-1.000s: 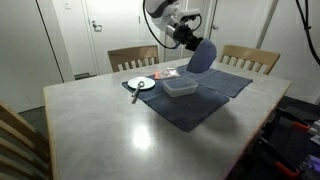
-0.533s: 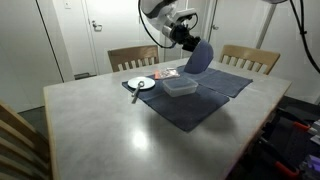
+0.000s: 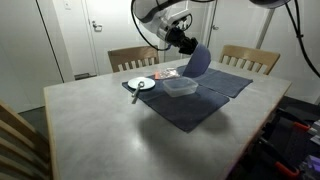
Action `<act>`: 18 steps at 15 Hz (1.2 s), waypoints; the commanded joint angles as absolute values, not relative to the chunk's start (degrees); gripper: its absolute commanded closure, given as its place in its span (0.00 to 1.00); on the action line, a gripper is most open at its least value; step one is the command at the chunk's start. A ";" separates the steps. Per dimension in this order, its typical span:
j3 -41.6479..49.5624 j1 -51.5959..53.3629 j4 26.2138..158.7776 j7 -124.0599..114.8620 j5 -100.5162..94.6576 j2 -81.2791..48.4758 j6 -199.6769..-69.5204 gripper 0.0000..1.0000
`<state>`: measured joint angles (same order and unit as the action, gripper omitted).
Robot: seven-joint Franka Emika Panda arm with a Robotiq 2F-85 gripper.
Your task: Pour the contents of the bowl into the tupperware
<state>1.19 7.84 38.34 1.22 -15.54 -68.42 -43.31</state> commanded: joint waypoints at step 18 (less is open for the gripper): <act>4.87 13.56 30.68 7.53 -31.97 -75.26 -37.90 0.99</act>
